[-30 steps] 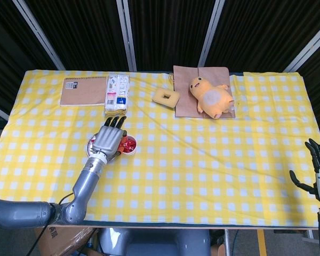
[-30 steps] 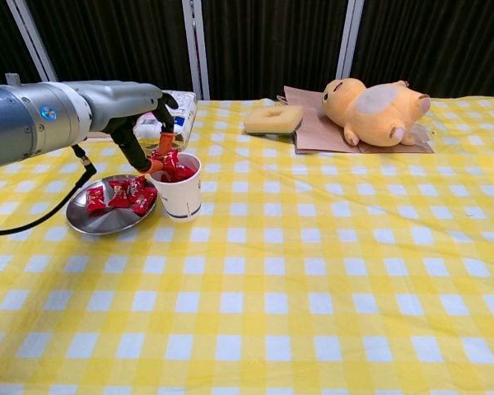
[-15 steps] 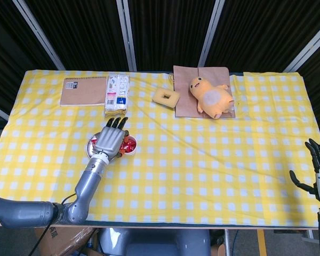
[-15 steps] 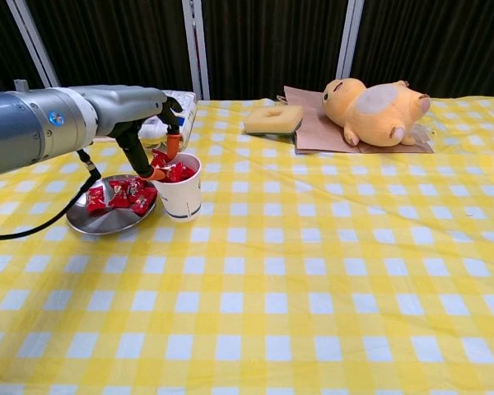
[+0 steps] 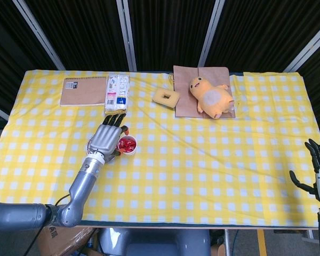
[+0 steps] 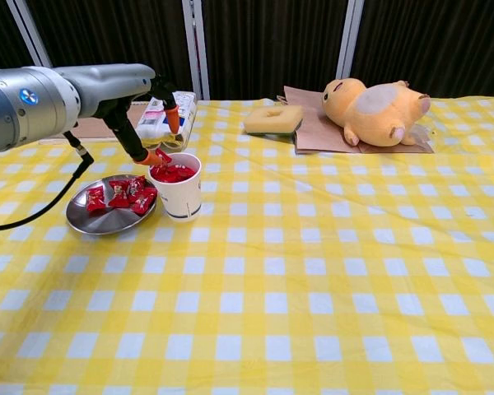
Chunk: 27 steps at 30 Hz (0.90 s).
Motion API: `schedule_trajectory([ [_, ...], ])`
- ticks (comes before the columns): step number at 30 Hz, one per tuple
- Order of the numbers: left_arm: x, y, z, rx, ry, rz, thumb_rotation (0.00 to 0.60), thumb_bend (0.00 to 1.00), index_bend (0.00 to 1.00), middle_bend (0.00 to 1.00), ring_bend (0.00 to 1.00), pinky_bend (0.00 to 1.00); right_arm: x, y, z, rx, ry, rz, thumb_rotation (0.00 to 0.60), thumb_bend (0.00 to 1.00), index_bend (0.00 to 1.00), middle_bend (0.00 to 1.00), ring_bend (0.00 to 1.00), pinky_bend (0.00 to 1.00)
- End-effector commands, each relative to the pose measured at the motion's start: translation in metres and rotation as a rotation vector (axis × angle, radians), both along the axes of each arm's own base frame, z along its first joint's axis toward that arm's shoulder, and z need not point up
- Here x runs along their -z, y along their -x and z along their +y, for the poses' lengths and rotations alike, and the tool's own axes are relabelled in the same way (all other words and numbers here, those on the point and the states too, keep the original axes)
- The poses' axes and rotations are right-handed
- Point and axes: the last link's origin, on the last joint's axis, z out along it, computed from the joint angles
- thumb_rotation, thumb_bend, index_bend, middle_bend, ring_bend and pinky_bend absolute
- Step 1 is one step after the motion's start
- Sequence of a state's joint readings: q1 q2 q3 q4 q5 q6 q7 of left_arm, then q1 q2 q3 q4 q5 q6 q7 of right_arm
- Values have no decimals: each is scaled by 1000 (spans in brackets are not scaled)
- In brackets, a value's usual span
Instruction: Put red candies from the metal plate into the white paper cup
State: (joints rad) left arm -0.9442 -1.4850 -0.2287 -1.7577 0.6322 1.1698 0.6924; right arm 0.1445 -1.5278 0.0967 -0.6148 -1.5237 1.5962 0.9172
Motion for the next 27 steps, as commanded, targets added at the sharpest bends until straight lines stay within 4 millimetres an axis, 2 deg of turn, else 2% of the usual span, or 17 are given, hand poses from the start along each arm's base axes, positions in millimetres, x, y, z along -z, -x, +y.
schedule_trajectory([
  [1, -12, 6, -4, -8, -27, -43, 600, 261, 318, 0, 0, 16, 0, 0, 0, 2, -3, 3, 600, 409, 0, 0, 0, 0],
  [3, -30, 23, -13, -27, -72, -71, 600, 242, 284, 0, 0, 15, 0, 1, 0, 6, -6, 15, 600, 410, 0, 0, 0, 0],
  [8, -66, 71, -53, -9, -157, -98, 600, 221, 98, 0, 0, 0, 0, 2, -2, 13, 2, 37, 600, 409, 0, 0, 0, 0],
  [11, -85, 100, -79, -9, -201, -80, 600, 210, 55, 0, 0, 0, 0, 3, -2, 15, 13, 64, 600, 408, 0, 0, 0, 0],
  [16, -106, 146, -121, -5, -256, -5, 600, 171, 9, 0, 0, 0, 0, 6, -3, 39, 30, 158, 600, 409, 0, 0, 0, 0],
  [20, -115, 178, -151, -20, -284, 41, 600, 142, 0, 0, 0, 0, 1, 6, -2, 53, 49, 230, 600, 409, 0, 0, 0, 0],
  [27, -131, 209, -174, -69, -332, 45, 600, 131, 0, 0, 0, 0, 5, 7, -1, 62, 33, 235, 600, 410, 0, 0, 0, 0],
])
